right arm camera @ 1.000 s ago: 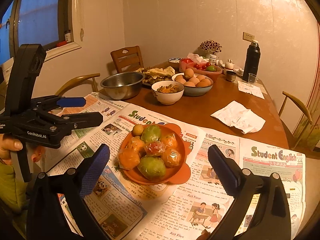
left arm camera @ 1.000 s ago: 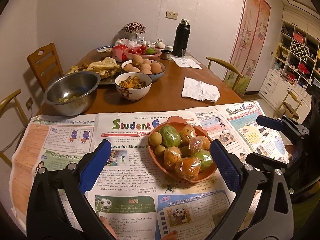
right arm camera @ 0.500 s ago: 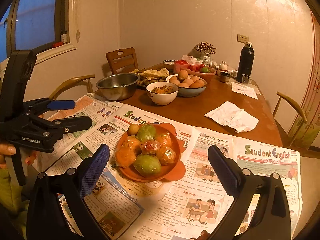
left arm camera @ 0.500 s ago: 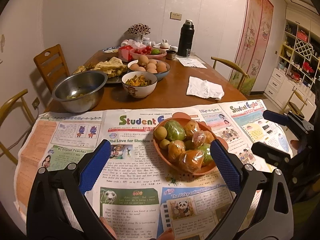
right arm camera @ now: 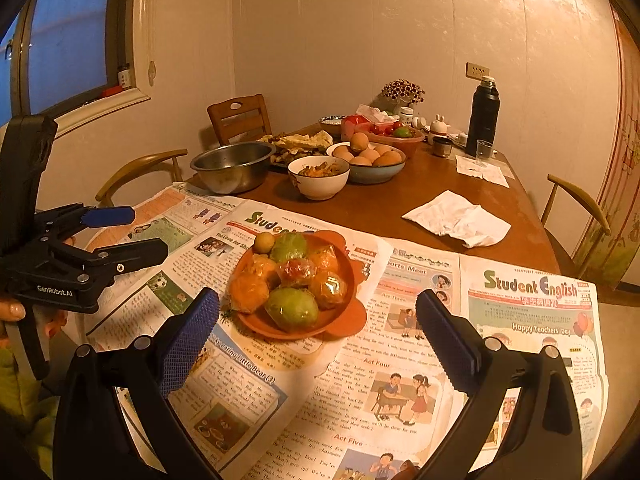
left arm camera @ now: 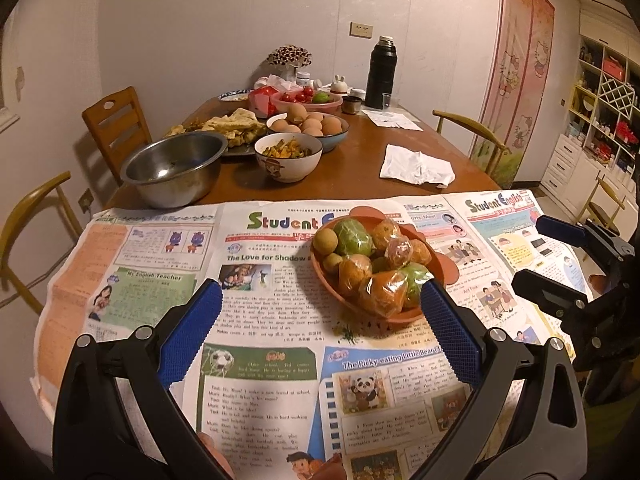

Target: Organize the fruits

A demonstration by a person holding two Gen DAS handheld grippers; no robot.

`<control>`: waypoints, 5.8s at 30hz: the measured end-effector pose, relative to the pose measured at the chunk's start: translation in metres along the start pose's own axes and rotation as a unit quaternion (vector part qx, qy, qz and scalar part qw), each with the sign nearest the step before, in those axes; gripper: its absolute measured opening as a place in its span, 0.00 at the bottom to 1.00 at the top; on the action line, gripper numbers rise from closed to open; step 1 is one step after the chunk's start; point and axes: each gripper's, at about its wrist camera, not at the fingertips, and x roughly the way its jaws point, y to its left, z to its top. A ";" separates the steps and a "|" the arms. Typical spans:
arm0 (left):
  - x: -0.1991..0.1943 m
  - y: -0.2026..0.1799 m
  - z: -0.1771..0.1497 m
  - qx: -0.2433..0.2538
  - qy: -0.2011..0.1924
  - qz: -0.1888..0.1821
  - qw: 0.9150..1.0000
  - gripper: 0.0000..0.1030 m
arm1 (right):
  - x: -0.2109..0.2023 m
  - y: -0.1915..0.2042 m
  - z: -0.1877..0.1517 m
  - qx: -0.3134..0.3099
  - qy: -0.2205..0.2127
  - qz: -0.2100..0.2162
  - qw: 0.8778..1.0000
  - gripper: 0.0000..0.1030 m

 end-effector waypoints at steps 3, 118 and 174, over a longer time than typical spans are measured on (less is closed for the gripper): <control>0.000 -0.002 -0.005 -0.001 0.004 0.002 1.000 0.91 | 0.000 0.002 -0.004 0.000 0.001 0.002 1.000 0.96; 0.018 -0.031 -0.065 -0.027 0.058 0.033 0.997 0.91 | 0.006 -0.010 -0.072 0.052 0.057 -0.028 0.997 0.96; 0.038 0.037 0.005 -0.068 0.045 0.119 0.989 0.91 | 0.031 -0.069 -0.028 0.072 0.058 -0.087 0.992 0.95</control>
